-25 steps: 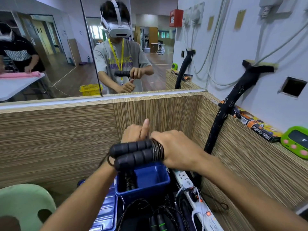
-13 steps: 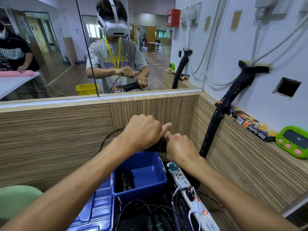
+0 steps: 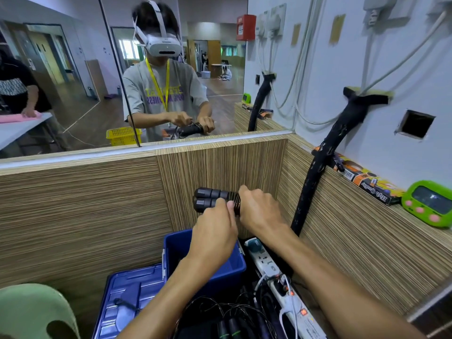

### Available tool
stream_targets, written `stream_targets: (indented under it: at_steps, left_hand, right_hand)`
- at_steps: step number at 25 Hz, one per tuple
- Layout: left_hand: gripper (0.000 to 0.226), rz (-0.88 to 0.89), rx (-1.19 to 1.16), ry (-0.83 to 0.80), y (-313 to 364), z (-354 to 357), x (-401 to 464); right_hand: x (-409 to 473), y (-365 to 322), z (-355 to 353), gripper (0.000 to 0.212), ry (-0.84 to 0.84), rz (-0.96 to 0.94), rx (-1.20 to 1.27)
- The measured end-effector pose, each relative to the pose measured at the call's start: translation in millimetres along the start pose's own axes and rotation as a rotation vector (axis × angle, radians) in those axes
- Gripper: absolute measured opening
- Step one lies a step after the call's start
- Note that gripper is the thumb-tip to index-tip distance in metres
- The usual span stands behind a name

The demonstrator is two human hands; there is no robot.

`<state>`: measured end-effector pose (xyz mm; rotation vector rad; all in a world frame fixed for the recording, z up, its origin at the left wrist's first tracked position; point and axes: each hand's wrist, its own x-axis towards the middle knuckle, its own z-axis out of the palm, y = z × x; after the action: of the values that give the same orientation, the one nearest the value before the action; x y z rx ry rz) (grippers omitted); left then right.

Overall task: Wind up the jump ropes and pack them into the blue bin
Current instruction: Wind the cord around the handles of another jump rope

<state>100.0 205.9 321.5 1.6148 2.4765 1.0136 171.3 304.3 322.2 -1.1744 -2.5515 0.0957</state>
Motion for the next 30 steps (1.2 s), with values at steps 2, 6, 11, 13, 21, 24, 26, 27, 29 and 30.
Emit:
stream_targets:
  at_steps: [2, 6, 11, 13, 21, 24, 26, 27, 29, 30]
  left_hand:
    - [0.034, -0.01, -0.091, 0.028, -5, 2, 0]
    - [0.037, -0.044, -0.256, 0.088, 0, 2, -1]
    - [0.04, -0.206, -0.8, -0.025, -18, 15, -4]
    - [0.04, -0.262, -0.967, -0.057, -21, 23, -10]
    - [0.045, -0.24, -1.063, -0.042, -38, 44, -14]
    - [0.047, -0.2, -0.904, -0.047, -62, 61, -27]
    - [0.048, -0.275, -0.825, -0.042, -82, 72, -25]
    - [0.05, -0.305, -0.806, -0.052, -87, 74, -20]
    - [0.051, -0.305, -0.799, -0.061, -87, 71, -2]
    - [0.051, -0.294, -0.792, -0.062, -84, 62, 8]
  right_hand:
    - [1, 0, 1, 0.016, 0.017, -0.016, 0.01]
    - [8, -6, 2, 0.009, 0.069, -0.017, 0.057]
    - [11, -4, 3, 0.023, 0.09, 0.011, 0.054]
    - [10, -2, 6, 0.022, 0.085, 0.021, 0.078]
    - [2, 6, 3, 0.018, 0.038, 0.067, 0.235]
    - [6, 19, -16, 0.019, 0.047, 0.116, 0.36]
    - [-3, 17, -25, 0.028, -0.009, 0.021, 0.306]
    - [-11, 12, -25, 0.032, -0.026, -0.031, 0.284]
    - [-23, 5, -26, 0.031, -0.01, -0.095, 0.297]
    - [-27, 4, -27, 0.029, 0.006, -0.12, 0.321]
